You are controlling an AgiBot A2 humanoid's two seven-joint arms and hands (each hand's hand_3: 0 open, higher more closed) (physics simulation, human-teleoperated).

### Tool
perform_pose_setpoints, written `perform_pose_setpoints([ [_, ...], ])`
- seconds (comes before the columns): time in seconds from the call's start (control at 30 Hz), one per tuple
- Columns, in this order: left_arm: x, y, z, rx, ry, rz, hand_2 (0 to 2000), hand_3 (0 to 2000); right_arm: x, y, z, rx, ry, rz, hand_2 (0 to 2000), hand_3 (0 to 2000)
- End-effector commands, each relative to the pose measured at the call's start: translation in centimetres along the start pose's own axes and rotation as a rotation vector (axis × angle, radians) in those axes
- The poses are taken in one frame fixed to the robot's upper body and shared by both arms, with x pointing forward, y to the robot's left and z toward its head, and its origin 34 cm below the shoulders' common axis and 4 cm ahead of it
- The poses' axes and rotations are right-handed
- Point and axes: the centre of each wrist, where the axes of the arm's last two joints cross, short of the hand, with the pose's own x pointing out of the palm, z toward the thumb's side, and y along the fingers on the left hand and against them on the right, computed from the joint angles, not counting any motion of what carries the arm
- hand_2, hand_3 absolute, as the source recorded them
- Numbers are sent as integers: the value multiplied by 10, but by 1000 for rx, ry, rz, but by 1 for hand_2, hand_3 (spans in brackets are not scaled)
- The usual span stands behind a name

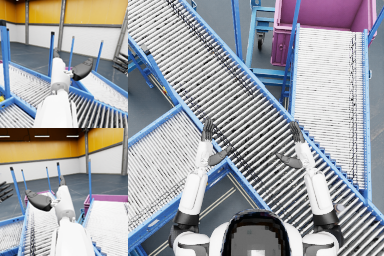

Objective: Pick up the oil and place it on the left assembly line, put the cola on the right, and keep Sprite still

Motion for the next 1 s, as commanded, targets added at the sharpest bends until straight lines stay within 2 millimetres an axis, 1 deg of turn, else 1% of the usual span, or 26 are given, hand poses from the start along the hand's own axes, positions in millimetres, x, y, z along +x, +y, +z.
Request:
perform_pose_setpoints([
  [0.03, 0, 0, 0, 0, 0, 0, 0, 0, 0, 0, 0, 0, 0, 0, 0, 0],
  [1.0, 0, 0, 0, 0, 0, 0, 0, 0, 0, 0, 0, 0, 0, 0, 0, 0],
])
